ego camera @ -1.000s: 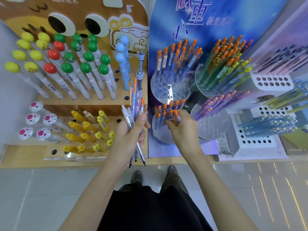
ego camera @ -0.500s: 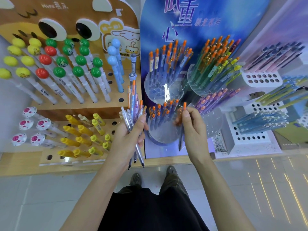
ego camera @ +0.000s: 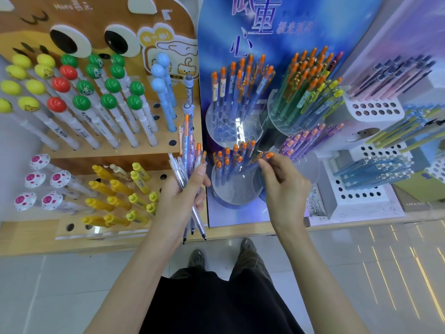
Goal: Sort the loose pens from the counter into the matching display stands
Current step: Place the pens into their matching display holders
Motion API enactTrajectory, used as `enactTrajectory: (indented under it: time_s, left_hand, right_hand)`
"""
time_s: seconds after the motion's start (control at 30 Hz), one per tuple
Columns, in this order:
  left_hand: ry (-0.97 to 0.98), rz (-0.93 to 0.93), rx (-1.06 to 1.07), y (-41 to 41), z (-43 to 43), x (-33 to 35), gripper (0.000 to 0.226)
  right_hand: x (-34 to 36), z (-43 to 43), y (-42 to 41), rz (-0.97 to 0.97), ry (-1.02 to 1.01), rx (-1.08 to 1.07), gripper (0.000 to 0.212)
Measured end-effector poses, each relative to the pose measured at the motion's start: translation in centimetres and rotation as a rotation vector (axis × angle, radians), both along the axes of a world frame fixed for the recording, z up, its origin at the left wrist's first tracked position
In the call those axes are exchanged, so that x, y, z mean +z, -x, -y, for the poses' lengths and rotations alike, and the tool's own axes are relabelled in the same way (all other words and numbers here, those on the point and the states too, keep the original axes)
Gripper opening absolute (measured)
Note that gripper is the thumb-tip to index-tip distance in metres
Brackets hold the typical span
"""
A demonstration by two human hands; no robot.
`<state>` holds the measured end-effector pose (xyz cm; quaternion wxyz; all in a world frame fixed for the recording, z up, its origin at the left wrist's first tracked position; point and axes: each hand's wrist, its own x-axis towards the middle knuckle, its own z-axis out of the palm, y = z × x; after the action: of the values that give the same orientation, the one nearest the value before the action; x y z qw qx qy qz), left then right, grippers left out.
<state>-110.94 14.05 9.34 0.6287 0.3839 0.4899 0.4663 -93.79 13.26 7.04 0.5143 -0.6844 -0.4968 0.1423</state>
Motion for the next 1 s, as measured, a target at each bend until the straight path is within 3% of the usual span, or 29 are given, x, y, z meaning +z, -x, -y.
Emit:
enactTrajectory:
  time_s: [0.47, 0.77, 1.0]
  left_hand:
    - [-0.018, -0.002, -0.028, 0.4, -0.2, 0.2, 0.018]
    - [-0.024, -0.016, -0.024, 0.6, -0.4, 0.2, 0.017]
    - [-0.008, -0.018, -0.020, 0.1, -0.1, 0.0, 0.013]
  right_hand:
    - [0.1, -1.9, 1.2, 0.229, -0.079, 0.138, 0.011]
    - [-0.1, -2.2, 0.6, 0.045, 0.002, 0.129, 0.016]
    - [-0.4, -2.3, -0.2, 0.154, 0.009, 0.160, 0.016]
